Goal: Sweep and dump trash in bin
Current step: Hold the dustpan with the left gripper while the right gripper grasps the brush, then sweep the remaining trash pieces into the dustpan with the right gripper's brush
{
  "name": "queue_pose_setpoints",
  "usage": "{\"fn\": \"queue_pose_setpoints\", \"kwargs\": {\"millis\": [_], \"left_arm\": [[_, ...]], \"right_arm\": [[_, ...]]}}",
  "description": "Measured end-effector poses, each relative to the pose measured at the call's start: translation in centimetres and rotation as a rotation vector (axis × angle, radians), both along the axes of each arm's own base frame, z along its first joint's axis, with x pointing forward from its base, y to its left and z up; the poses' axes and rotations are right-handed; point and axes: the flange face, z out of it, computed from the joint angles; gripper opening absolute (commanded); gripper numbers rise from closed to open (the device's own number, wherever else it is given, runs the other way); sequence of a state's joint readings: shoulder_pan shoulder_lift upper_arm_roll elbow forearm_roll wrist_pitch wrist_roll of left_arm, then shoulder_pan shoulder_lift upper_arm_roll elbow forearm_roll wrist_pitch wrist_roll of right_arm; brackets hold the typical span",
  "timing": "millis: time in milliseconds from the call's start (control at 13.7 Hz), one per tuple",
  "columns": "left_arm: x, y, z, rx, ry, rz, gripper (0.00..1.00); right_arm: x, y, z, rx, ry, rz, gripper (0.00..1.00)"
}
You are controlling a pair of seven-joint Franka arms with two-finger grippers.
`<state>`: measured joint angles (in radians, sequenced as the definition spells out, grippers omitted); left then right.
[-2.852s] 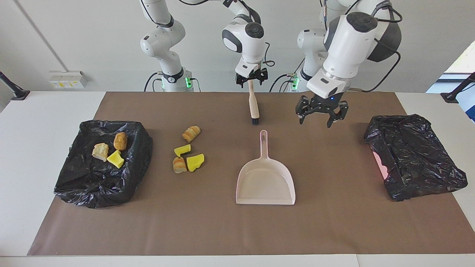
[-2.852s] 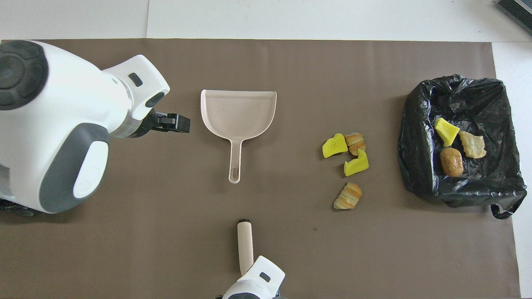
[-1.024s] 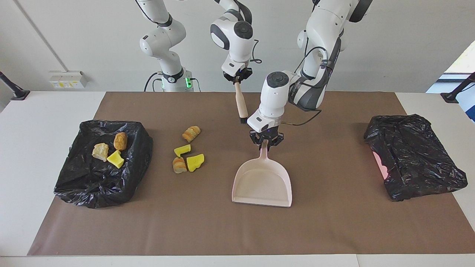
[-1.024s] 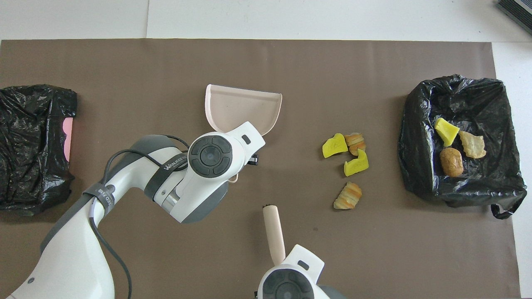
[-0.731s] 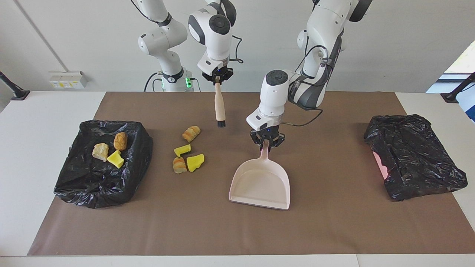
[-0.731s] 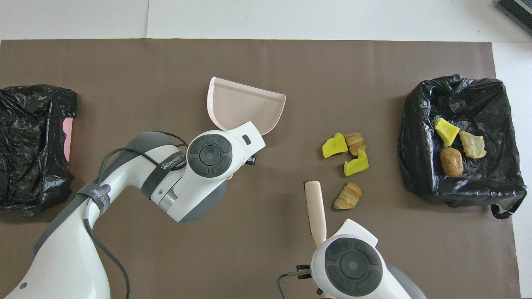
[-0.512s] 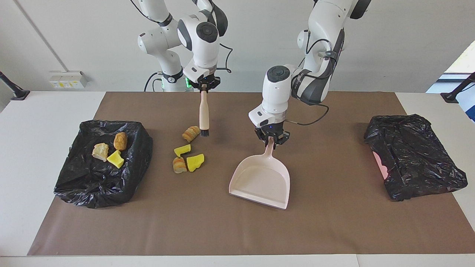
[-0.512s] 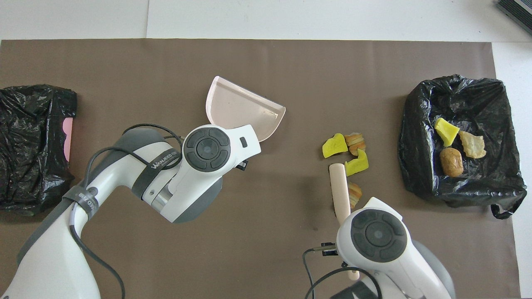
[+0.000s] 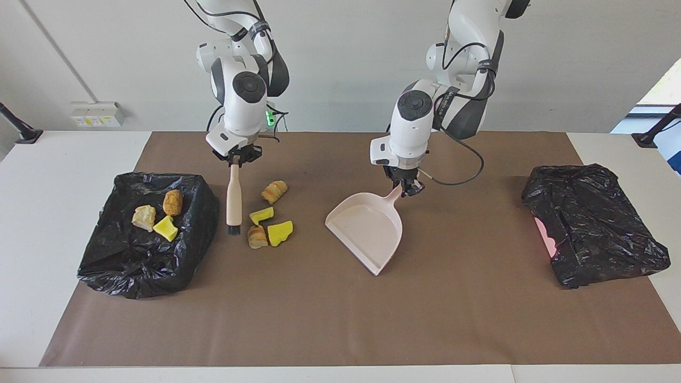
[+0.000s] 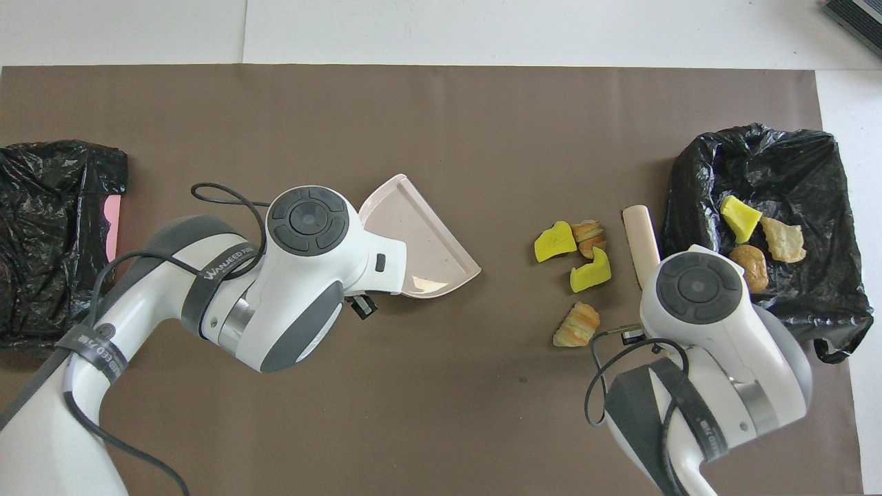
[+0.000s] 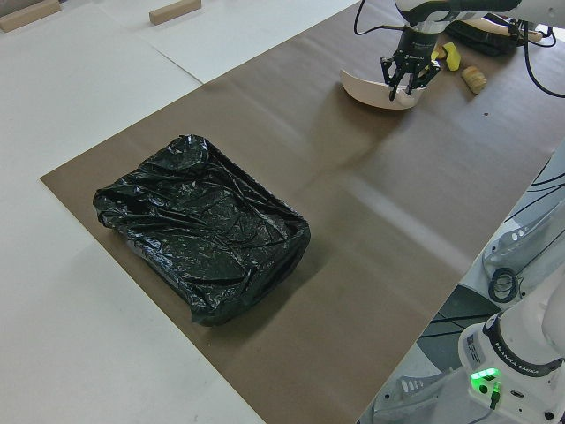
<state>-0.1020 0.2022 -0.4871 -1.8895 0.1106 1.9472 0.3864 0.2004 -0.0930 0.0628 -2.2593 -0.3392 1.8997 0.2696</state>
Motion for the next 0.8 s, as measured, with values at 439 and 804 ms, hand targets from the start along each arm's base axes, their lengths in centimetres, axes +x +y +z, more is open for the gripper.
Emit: {"fn": "queue_pose_setpoints", "kwargs": {"millis": [439, 804], "left_arm": [[-1.1, 0.6, -0.9, -0.025, 0.023, -0.308, 0.0], [-2.2, 0.4, -2.8, -0.038, -0.001, -0.342, 0.0]], "right_arm": [[4.1, 0.5, -5.4, -0.015, 0.033, 0.032, 0.0], [3.2, 6.7, -6.5, 0.137, 0.083, 0.002, 0.0]]}}
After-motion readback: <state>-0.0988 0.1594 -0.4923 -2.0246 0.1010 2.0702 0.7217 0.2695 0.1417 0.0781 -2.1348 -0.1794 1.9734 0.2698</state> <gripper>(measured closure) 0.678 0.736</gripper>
